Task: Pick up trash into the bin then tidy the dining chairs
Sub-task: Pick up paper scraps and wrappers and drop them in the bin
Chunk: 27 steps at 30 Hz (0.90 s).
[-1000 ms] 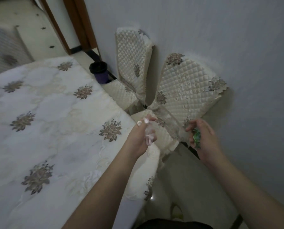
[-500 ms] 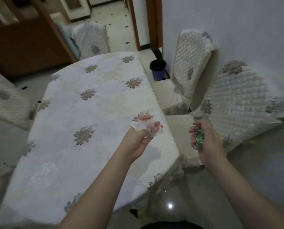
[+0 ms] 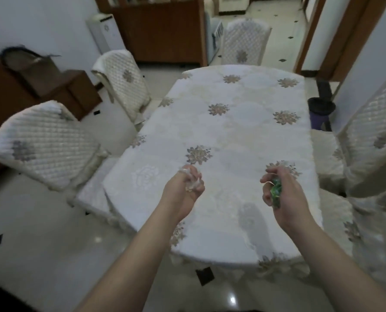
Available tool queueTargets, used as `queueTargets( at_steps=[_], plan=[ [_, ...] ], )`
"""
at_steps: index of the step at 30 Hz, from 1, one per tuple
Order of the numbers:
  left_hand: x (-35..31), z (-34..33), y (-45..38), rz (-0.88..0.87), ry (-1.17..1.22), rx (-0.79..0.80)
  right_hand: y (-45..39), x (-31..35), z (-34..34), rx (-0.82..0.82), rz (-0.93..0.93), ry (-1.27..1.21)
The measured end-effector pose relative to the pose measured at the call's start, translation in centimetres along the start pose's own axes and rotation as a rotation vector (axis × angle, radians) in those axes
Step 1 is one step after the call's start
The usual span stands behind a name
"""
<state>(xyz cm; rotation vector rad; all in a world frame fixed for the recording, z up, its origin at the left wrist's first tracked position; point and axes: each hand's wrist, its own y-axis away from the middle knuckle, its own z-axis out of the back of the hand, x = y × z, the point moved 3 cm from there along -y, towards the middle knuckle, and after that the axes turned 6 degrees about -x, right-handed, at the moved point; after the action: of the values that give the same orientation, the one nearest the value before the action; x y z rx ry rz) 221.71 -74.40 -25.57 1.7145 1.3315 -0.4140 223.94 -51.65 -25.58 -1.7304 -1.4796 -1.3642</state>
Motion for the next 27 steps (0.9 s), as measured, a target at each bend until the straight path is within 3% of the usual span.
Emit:
queueTargets(
  at_steps=[7, 12, 23, 27],
  plan=[
    [-8.4, 10.5, 2.0, -0.065, 0.239, 0.133, 1.9, -5.1, -13.7, 0.16, -0.116, 0.03],
    [-13.6, 18.5, 3.1, -0.077, 0.272, 0.094, 4.3, -9.8, -22.8, 0.277, -0.208, 0.041],
    [-17.2, 29.2, 6.1, -0.27, 0.319, -0.345, 7.2, -16.5, -33.6, 0.48, -0.411, 0.075],
    [-17.7, 31.8, 7.5, -0.311, 0.188, -0.56, 7.4, -18.4, -36.7, 0.541, -0.558, 0.037]
  ],
)
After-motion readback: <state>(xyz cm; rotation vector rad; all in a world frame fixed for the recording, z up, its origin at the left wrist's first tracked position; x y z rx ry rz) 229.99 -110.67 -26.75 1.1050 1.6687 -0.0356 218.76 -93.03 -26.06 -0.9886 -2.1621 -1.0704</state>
